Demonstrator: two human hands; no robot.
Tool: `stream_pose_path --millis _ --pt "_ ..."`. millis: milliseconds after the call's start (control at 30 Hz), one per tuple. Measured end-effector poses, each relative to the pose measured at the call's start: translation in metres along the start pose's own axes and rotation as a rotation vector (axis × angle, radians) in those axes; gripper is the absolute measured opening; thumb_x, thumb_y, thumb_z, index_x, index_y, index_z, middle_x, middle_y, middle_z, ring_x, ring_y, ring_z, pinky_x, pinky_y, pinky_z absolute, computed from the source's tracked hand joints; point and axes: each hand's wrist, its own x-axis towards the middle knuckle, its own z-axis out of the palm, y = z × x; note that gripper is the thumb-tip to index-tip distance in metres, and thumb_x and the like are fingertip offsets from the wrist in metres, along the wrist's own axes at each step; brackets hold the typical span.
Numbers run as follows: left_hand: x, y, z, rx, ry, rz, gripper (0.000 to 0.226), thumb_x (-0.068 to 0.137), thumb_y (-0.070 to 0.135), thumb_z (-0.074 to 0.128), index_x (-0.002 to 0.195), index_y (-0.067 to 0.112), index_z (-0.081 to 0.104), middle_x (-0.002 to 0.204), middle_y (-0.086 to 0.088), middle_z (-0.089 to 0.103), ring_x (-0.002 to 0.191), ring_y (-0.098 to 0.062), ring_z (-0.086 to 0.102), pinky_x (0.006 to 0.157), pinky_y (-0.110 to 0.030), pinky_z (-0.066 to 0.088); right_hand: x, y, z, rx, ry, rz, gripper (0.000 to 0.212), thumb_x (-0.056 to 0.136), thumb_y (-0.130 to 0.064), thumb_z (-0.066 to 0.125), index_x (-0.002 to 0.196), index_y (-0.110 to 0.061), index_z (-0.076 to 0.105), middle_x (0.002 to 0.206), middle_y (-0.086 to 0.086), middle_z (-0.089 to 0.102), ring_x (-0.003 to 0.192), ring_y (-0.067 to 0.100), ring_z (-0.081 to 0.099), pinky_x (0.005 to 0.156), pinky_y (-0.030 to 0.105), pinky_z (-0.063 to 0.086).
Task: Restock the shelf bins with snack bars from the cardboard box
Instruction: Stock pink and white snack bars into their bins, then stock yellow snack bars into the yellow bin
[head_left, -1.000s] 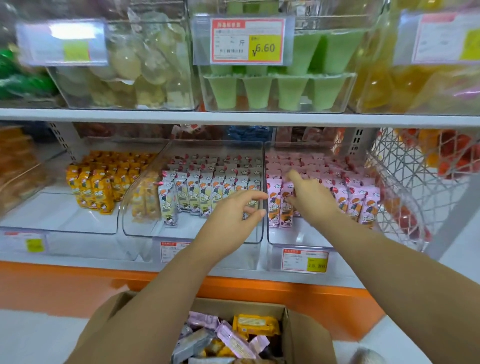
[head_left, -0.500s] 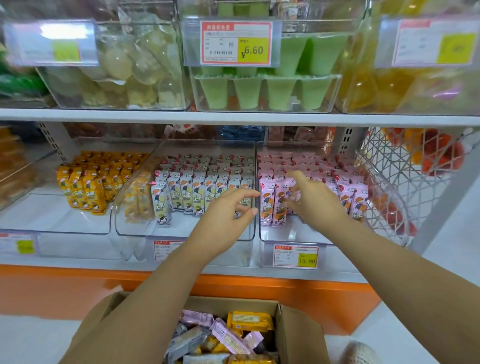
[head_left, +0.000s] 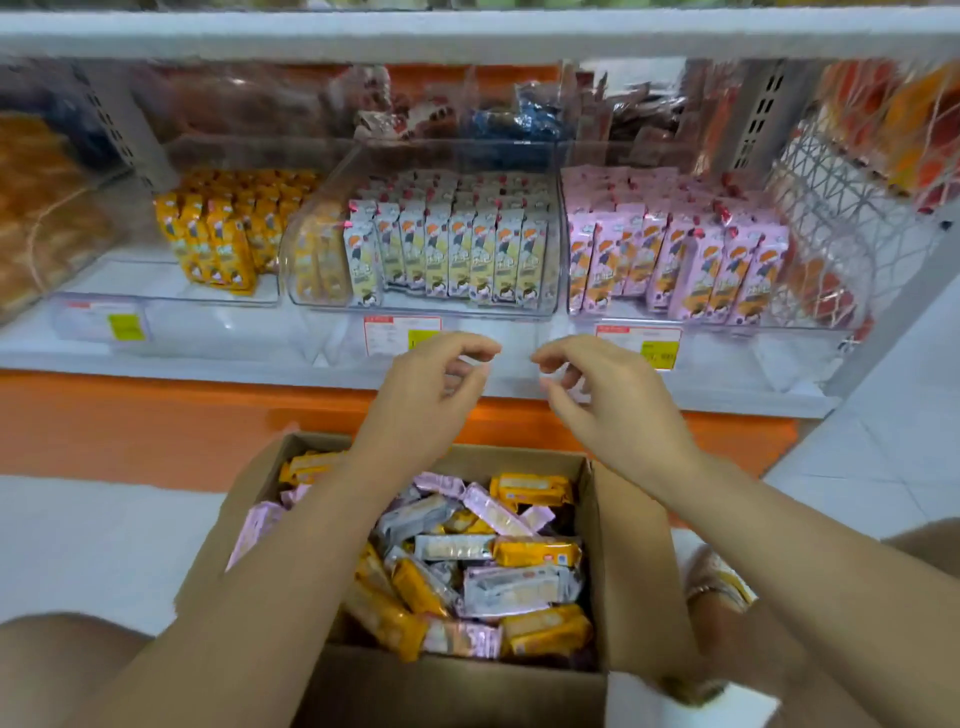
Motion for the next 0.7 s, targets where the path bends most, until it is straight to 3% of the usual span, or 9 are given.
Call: stream_pose_path --millis 133,267,333,400,467,567,633,667,700 --pt "-0.036 -0.052 0.003 0.143 -0.101 -0.139 0.021 0.094 0.013 0.056 0.113 0.019 0.063 0.108 0.007 0.063 0.092 -0.002 0.057 0.086 -0.018 0.046 -0.028 0.008 0.041 -0.001 -0.258 0.081 0.03 0.086 -0.017 0.063 0.116 -0.02 0.06 0.104 -0.007 0.063 0.084 0.011 0.057 0.077 0.033 0.049" --pt "-0.069 -0.097 0.0 0.275 -0.185 -0.286 0.025 0.096 0.019 0.054 0.12 0.017 0.061 0.117 0.002 0.06 0.103 -0.011 0.055 0.088 -0.018 0.041 -0.047 0.025 0.077 -0.088 -0.755 0.228 0.029 0.091 -0.026 0.058 0.12 -0.02 0.058 0.114 0.0 0.064 0.101 0.018 0.06 0.079 0.03 0.048" --pt "-0.079 -0.112 -0.002 0.34 -0.219 -0.304 0.027 0.096 0.019 0.054 0.122 0.02 0.06 0.119 0.005 0.057 0.102 -0.015 0.055 0.081 -0.017 0.038 -0.053 0.031 0.09 -0.168 -0.938 0.225 0.029 0.094 -0.03 0.054 0.121 -0.018 0.056 0.105 0.003 0.065 0.092 0.022 0.06 0.072 0.035 0.049" --pt "-0.082 -0.122 -0.005 0.378 -0.29 -0.337 0.031 0.095 0.021 0.055 0.125 0.021 0.058 0.124 0.004 0.055 0.102 -0.018 0.056 0.079 -0.023 0.041 -0.057 0.034 0.102 -0.233 -1.09 0.225 0.036 0.096 -0.028 0.052 0.13 -0.015 0.047 0.088 0.0 0.058 0.072 0.016 0.053 0.057 0.031 0.042" --pt "-0.084 -0.128 -0.006 0.465 -0.453 -0.369 0.037 0.094 0.029 0.055 0.131 0.025 0.053 0.131 0.001 0.054 0.108 -0.019 0.054 0.085 -0.029 0.043 -0.062 0.033 0.111 -0.285 -1.178 0.219 0.052 0.096 -0.028 0.053 0.142 -0.016 0.033 0.099 0.004 0.059 0.075 0.019 0.054 0.061 0.033 0.042" --pt "-0.085 -0.127 -0.003 0.639 -0.709 -0.415 0.043 0.095 0.042 0.05 0.137 0.032 0.044 0.137 0.001 0.051 0.12 -0.02 0.048 0.106 -0.036 0.029 -0.067 0.038 0.121 -0.353 -1.177 0.154 0.068 0.091 -0.037 0.06 0.148 -0.021 0.026 0.129 0.012 0.052 0.103 0.028 0.057 0.08 0.036 0.05" --pt "-0.085 -0.123 -0.002 0.678 -0.787 -0.404 0.036 0.097 0.032 0.049 0.132 0.035 0.048 0.138 0.003 0.05 0.123 -0.018 0.046 0.114 -0.041 0.015 -0.065 0.043 0.122 -0.278 -1.168 0.176 0.076 0.086 -0.042 0.065 0.148 -0.02 0.028 0.131 0.01 0.053 0.112 0.027 0.054 0.089 0.036 0.048" --pt "-0.085 -0.12 -0.002 0.651 -0.822 -0.41 0.035 0.095 0.021 0.049 0.126 0.036 0.053 0.138 0.004 0.051 0.123 -0.016 0.047 0.114 -0.043 0.014 -0.064 0.044 0.121 -0.222 -1.176 0.206 0.077 0.084 -0.043 0.067 0.147 -0.018 0.03 0.133 0.009 0.053 0.115 0.025 0.053 0.093 0.035 0.047" --pt "-0.085 -0.117 -0.003 0.607 -0.868 -0.43 0.038 0.093 0.011 0.049 0.121 0.036 0.057 0.138 0.005 0.05 0.122 -0.015 0.049 0.111 -0.042 0.024 -0.063 0.043 0.12 -0.196 -1.18 0.216 0.075 0.083 -0.043 0.067 0.146 -0.017 0.034 0.132 0.007 0.053 0.115 0.023 0.052 0.092 0.033 0.046"
